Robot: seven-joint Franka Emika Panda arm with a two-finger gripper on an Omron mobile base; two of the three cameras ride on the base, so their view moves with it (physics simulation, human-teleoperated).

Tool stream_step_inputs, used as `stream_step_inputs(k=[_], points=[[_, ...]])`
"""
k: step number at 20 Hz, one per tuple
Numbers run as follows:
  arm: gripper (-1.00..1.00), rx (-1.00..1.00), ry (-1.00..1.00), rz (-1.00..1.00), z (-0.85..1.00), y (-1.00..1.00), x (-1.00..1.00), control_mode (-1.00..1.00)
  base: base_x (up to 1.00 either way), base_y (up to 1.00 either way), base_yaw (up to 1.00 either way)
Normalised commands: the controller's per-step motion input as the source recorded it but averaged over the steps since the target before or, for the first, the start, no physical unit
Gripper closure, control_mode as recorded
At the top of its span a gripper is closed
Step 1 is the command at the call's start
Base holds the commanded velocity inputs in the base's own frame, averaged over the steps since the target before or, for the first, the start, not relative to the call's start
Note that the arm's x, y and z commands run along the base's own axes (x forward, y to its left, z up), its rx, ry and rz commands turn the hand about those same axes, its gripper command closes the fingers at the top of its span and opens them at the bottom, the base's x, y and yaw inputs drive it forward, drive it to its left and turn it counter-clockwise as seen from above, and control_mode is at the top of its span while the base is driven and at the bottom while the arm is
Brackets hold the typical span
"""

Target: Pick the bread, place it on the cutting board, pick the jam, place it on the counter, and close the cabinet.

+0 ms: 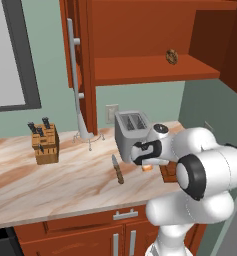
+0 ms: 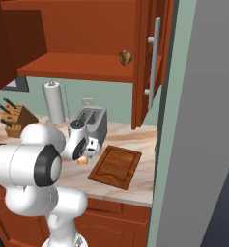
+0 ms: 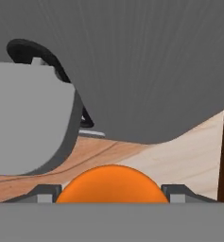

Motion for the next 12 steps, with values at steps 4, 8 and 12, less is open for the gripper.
stream_step_inputs(k=[4,8,12], points=[[1.0,0.0,-0.08,0.0,0.0,0.0,-0.13,-1.0,0.0,0.0,0.0],[1.0,0.0,-0.01,0.0,-0.12,0.0,-0.07,-1.0,0.0,0.0,0.0],[1.0,0.0,-0.03,0.0,-0.28,0.0,0.0,-1.0,0.0,0.0,0.0]])
